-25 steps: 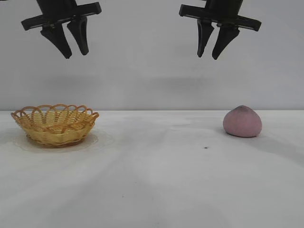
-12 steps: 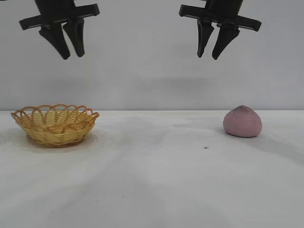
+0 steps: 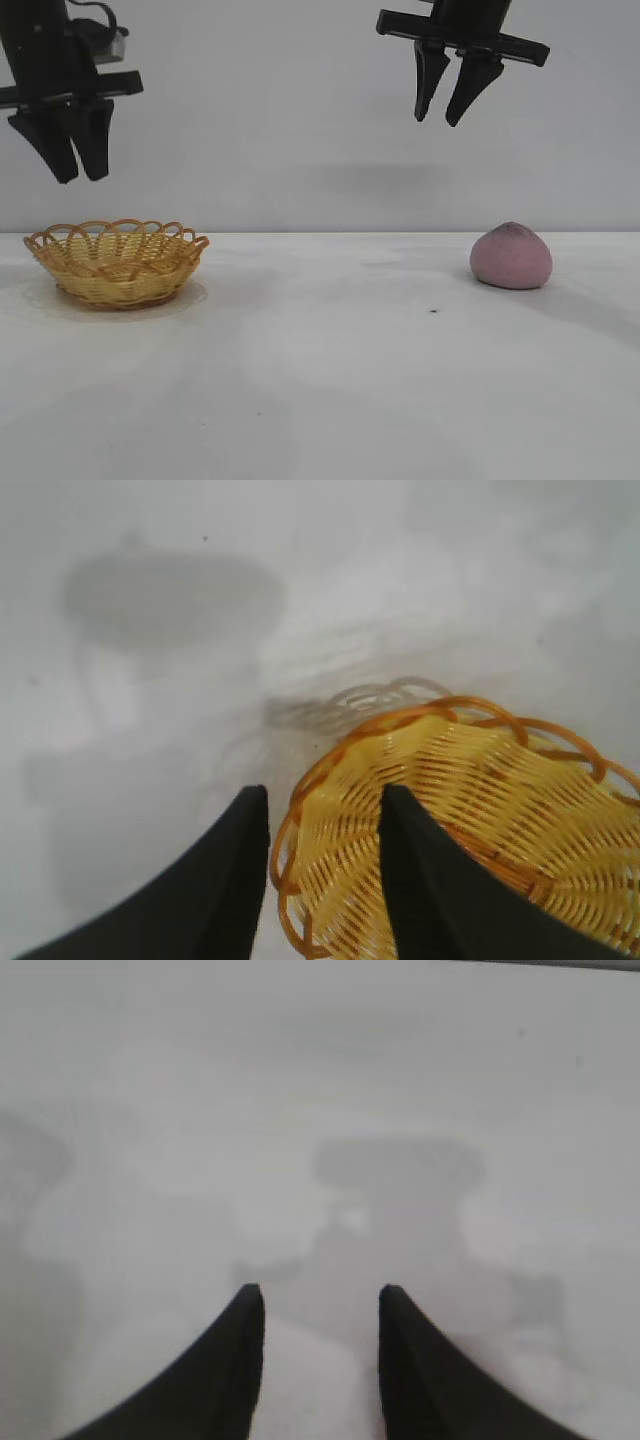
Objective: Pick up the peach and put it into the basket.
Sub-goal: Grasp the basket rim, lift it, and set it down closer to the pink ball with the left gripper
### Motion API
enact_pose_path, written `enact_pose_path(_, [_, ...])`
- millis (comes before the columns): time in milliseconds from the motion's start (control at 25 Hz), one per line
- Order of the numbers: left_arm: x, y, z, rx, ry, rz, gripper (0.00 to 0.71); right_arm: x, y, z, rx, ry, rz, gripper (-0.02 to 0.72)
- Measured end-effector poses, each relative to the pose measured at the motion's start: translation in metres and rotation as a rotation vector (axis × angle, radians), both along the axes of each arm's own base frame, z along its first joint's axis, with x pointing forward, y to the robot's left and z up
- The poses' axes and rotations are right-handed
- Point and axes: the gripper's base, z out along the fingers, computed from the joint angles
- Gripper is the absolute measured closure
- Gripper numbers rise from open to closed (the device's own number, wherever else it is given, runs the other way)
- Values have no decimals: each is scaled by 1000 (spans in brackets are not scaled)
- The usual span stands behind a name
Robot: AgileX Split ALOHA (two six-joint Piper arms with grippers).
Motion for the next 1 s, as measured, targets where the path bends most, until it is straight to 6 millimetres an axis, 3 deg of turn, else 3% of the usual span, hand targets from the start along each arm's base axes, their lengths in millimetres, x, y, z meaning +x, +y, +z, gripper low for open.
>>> enact_pose_path(160, [2, 0, -22, 4, 42, 1, 436, 0, 0, 0, 0, -2, 2, 484])
enact_pose_path(280, [3, -3, -27, -24, 53, 6, 616, 0, 0, 0, -4, -5, 2, 484])
enact_pose_path(320, [3, -5, -23, -49, 44, 12, 647, 0, 0, 0, -4, -5, 2, 484])
enact_pose_path(400, [1, -10, -8, -134, 17, 41, 644, 0, -1, 0, -10, -5, 2, 484])
enact_pose_path(440, [-1, -14, 0, -185, 6, 54, 710, 0, -1, 0, -13, -6, 3, 484])
enact_pose_path(560, [-23, -30, 23, -405, -62, 146, 710, 0, -1, -1, -21, 3, 6, 484])
enact_pose_path(640, [-52, -44, 19, -503, -92, 211, 710, -1, -2, -1, -25, 9, 7, 484])
enact_pose_path(800, [-107, -80, -8, -564, -84, 306, 710, -1, -2, -1, -23, 11, 7, 484])
enact_pose_path(880, [-122, -93, -22, -541, -71, 311, 710, -1, -1, -1, -21, 12, 7, 484])
enact_pose_path(1000, [-129, -100, -29, -517, -101, 333, 710, -1, -1, -1, -21, 13, 7, 484])
